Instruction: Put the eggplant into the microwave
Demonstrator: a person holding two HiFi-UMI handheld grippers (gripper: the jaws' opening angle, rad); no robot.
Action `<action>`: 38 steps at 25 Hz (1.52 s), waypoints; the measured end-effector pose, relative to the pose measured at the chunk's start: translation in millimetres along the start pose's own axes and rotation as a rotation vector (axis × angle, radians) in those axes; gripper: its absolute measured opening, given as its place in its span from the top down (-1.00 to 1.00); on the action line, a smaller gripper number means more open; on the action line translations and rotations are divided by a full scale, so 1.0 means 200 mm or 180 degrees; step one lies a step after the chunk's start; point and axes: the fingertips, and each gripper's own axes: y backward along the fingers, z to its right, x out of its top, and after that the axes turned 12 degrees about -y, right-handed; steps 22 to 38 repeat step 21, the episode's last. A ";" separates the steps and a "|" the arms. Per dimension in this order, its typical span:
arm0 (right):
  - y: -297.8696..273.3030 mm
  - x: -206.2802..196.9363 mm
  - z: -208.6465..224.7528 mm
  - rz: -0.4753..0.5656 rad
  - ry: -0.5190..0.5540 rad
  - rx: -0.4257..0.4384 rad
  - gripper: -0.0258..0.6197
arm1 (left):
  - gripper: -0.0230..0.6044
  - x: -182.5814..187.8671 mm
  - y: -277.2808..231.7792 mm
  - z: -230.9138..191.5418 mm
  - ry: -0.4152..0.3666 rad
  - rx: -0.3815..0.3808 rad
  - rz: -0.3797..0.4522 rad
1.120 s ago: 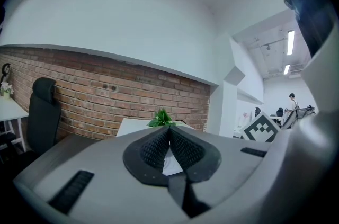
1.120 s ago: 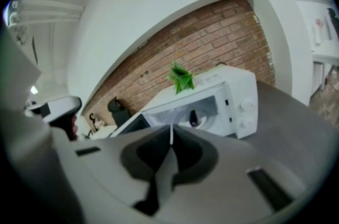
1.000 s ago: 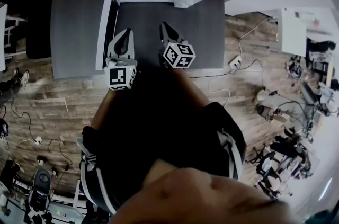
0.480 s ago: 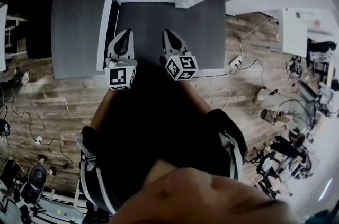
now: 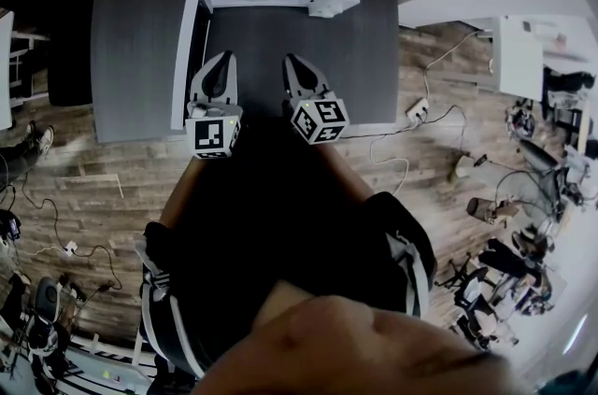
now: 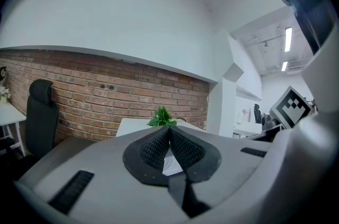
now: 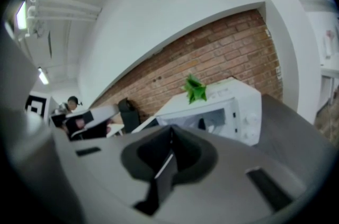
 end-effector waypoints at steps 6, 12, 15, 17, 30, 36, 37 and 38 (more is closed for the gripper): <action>-0.02 0.01 0.01 0.0017 -0.0016 -0.0016 0.82 | 0.81 0.00 -0.03 0.00 0.0009 -0.0018 -0.0003; -0.03 0.00 0.02 0.0002 -0.0007 -0.0010 0.82 | 0.81 -0.02 -0.04 -0.01 -0.0001 -0.0018 -0.0020; -0.04 0.00 0.02 -0.0001 -0.0012 -0.0006 0.82 | 0.81 -0.02 -0.04 -0.01 0.0011 -0.0024 -0.0013; -0.04 0.00 0.02 -0.0005 -0.0016 -0.0001 0.82 | 0.81 -0.02 -0.04 -0.01 0.0010 -0.0026 -0.0016; -0.04 0.00 0.02 -0.0004 -0.0013 -0.0006 0.82 | 0.81 -0.02 -0.04 -0.01 0.0000 -0.0021 0.0002; -0.04 0.00 0.02 -0.0004 -0.0013 -0.0006 0.82 | 0.81 -0.02 -0.04 -0.01 0.0000 -0.0021 0.0002; -0.04 0.00 0.02 -0.0004 -0.0013 -0.0006 0.82 | 0.81 -0.02 -0.04 -0.01 0.0000 -0.0021 0.0002; -0.04 0.00 0.02 -0.0004 -0.0013 -0.0006 0.82 | 0.81 -0.02 -0.04 -0.01 0.0000 -0.0021 0.0002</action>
